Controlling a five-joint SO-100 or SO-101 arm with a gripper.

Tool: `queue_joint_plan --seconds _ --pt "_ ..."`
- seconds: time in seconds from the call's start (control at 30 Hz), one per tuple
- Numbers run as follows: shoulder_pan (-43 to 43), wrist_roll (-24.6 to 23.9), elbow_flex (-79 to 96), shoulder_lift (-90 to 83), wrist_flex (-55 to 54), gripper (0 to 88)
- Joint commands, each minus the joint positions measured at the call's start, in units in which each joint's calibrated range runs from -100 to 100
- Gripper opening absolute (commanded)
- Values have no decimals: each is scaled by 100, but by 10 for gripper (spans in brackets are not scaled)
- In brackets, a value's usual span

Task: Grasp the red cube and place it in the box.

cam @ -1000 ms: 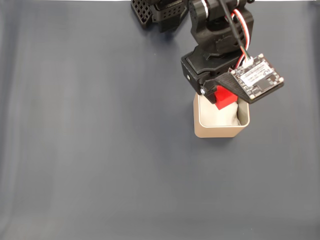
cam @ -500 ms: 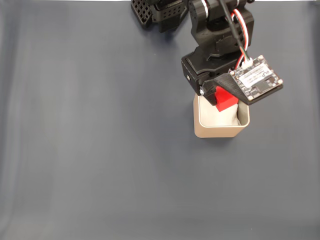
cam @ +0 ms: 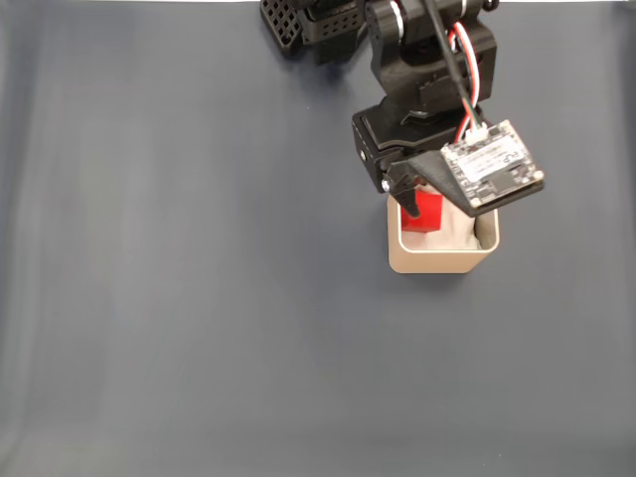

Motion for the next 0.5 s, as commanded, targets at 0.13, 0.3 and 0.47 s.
queue_joint_plan --seconds 0.13,0.3,0.47 --pt "50 54 -17 -247 -88 470" --pt "50 68 19 -255 -88 471" --pt "42 63 38 -264 -104 472"
